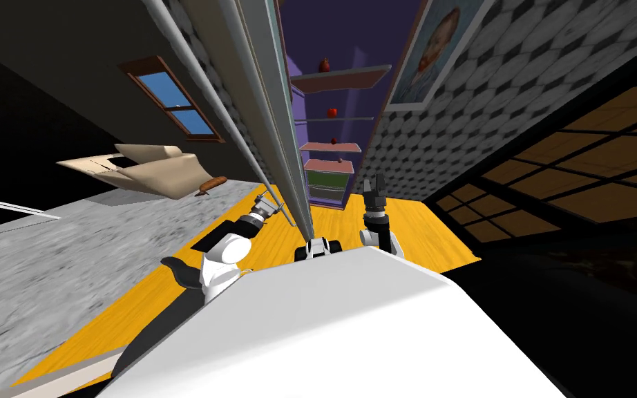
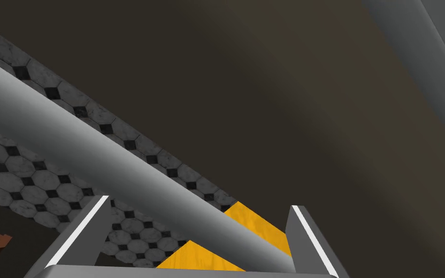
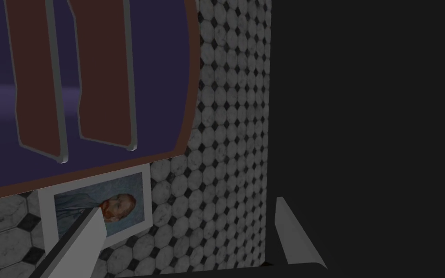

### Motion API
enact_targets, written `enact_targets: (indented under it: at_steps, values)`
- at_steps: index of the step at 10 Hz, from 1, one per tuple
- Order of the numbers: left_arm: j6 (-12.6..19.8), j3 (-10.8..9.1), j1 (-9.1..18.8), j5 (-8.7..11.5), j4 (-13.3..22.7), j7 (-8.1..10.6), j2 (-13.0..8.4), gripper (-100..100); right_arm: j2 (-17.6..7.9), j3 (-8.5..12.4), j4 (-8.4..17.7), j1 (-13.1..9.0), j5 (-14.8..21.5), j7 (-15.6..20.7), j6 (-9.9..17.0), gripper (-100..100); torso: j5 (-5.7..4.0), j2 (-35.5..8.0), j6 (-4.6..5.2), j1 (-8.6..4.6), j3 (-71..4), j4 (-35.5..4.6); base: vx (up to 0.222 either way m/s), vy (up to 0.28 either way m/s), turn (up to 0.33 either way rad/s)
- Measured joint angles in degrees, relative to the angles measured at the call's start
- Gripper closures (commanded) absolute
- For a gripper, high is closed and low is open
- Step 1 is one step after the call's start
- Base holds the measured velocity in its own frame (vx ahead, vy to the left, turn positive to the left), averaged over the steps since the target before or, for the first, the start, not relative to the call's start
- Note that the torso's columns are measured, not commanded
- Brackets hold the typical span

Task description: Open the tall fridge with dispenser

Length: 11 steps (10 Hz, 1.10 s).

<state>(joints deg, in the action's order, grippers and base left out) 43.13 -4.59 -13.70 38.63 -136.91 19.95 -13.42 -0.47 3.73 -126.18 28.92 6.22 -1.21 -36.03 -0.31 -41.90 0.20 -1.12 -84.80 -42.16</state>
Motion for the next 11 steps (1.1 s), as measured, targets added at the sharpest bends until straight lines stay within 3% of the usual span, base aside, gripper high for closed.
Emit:
enact_targets:
  at_steps: [3,4,6,9,11]
  values:
    - [1.86,-3.42,3.56,1.01,2.75,0.88,-1.43,-100,0.00,0.00,0.00,0.00,0.00,0.00,0.00,0,0.33,-0.32,-0.17,1.19,0.21,-0.12,-0.076,-0.071,-0.121]
    - [2.12,-5.01,4.35,2.35,3.78,0.93,-2.53,-100,0.00,0.00,0.00,-0.01,0.00,0.00,0.00,0,0.37,-0.37,-0.24,1.39,0.21,-0.17,-0.112,-0.056,-0.193]
    - [3.18,-7.52,7.84,2.49,6.81,1.41,-3.37,-100,-0.01,0.01,0.00,0.00,0.00,0.00,0.00,0,0.36,-0.33,-0.24,1.33,0.21,-0.13,-0.084,-0.017,-0.087]
    - [4.83,-12.78,12.54,4.62,11.11,1.96,-5.87,-100,0.00,0.00,0.00,-0.01,0.00,0.00,0.00,0,0.23,-0.51,-0.15,0.90,0.31,-0.20,-0.121,-0.051,-0.159]
    - [5.44,-15.17,15.72,5.24,14.26,2.16,-6.86,-100,-0.01,0.00,0.00,0.00,0.00,0.00,0.00,0,0.31,-0.29,-0.18,1.13,0.17,-0.10,-0.095,-0.049,-0.142]
